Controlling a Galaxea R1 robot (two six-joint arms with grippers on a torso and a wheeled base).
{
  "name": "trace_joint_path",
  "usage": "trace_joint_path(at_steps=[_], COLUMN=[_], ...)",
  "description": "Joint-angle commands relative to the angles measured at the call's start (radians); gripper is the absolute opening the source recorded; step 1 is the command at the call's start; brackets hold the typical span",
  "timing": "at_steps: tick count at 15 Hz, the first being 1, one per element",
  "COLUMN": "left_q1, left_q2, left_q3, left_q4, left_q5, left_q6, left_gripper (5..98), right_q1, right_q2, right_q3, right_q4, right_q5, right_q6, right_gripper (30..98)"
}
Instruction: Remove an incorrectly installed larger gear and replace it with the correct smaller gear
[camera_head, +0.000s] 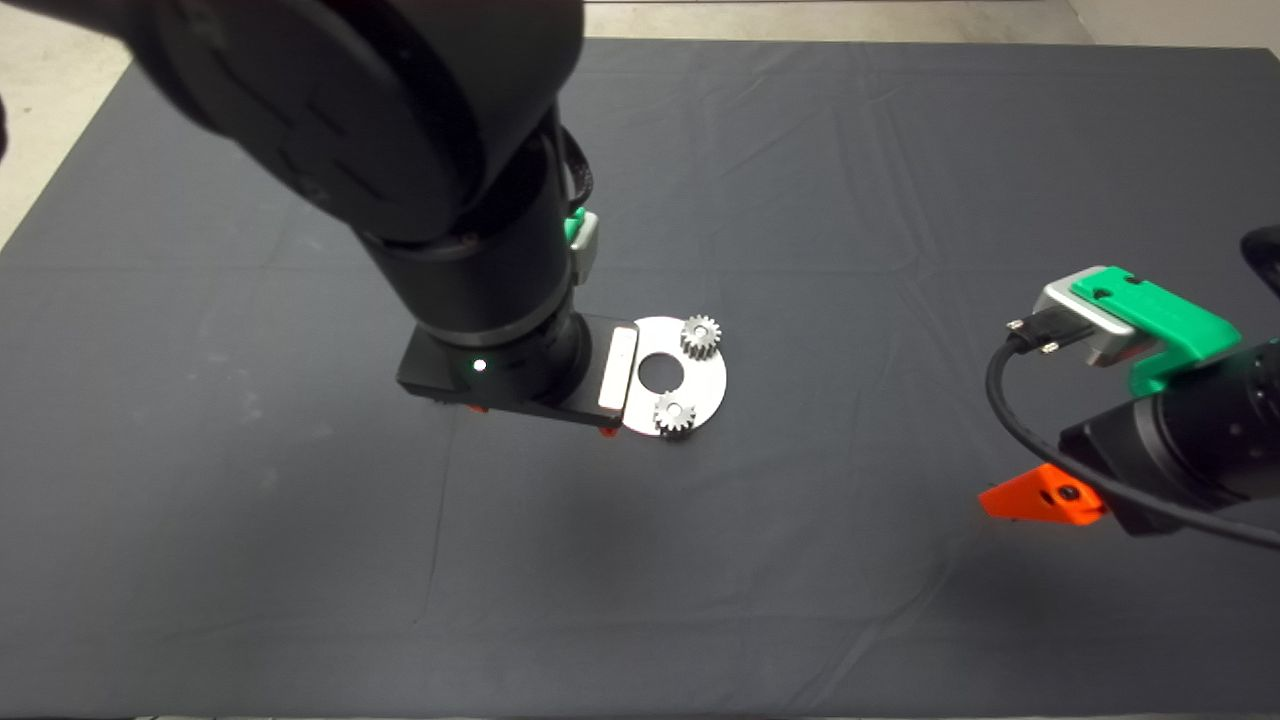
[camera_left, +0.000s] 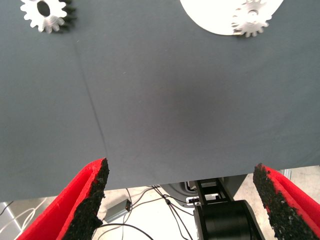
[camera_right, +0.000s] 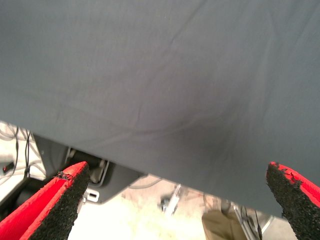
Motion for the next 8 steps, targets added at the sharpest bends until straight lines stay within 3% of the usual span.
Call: trace_joint_path(at_steps=[1, 4, 8], left_q1=[-0.022, -0.022, -0.023], left_q2=[-0.017, -0.019, -0.106], left_q3=[0.067, 0.091, 0.126], left_q4=[-0.019, -0.015, -0.011], left_q5=[0.067, 0.068, 0.065], left_q6=[-0.032, -0.048, -0.046], left_gripper=[73.4, 73.4, 73.4], right_q1=[0.012, 0.015, 0.032], right_q2=[0.005, -0.027, -0.024], right_q3=[0.01, 0.035, 0.027], right_q4=[-0.043, -0.062, -0.082], right_q5=[-0.068, -0.066, -0.052], right_q6=[0.018, 0.024, 0.021], right_gripper=[93.4, 93.4, 93.4])
